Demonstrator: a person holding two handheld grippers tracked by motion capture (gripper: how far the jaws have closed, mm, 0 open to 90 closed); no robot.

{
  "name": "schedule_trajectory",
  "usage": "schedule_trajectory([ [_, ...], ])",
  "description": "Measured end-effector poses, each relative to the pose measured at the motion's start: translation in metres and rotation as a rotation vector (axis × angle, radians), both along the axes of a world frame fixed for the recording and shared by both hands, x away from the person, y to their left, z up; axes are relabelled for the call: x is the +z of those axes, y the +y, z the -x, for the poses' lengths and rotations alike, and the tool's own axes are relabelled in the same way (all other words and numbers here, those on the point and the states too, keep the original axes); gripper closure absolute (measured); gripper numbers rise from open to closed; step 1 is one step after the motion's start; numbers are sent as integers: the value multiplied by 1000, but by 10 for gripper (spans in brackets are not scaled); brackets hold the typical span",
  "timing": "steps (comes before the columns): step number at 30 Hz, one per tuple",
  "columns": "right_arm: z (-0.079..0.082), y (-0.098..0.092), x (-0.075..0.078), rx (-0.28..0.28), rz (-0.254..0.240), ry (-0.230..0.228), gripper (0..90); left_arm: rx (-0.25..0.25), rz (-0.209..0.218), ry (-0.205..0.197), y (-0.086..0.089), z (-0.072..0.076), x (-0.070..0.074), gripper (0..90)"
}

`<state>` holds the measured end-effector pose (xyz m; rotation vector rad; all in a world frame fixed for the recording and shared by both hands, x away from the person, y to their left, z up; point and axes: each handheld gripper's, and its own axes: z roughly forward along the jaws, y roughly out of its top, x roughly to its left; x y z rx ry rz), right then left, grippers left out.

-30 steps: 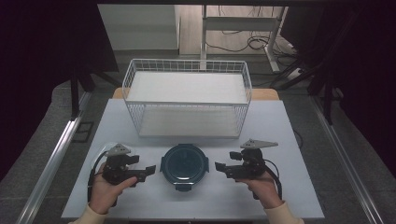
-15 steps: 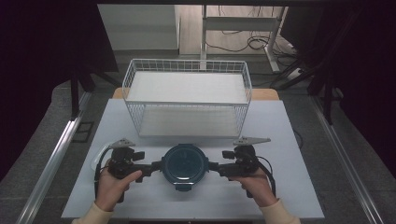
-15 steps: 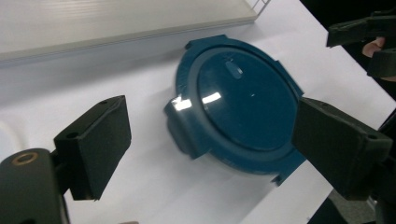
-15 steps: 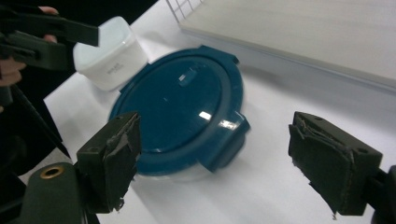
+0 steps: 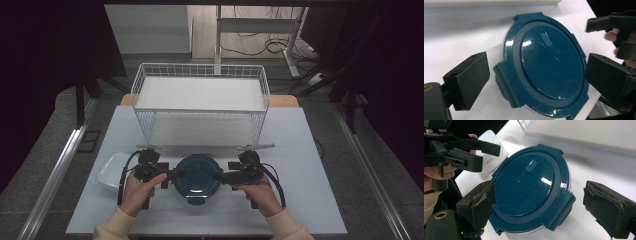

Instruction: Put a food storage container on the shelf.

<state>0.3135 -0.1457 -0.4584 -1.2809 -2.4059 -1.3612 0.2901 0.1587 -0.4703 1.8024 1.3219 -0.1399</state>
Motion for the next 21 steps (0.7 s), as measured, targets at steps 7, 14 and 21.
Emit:
schedule_trajectory([
  [7, 0, 3, -8, -5, 5, 22, 102, -3, 16, 45, 1, -3, -11, 52],
  [14, -1, 4, -13, -8, 3, 42, 102, -8, 6, 49, -3, -4, -15, 54],
  [21, -2, 6, -16, -6, 3, 51, 99, -2, -1, 93, -5, -9, -25, 45],
])
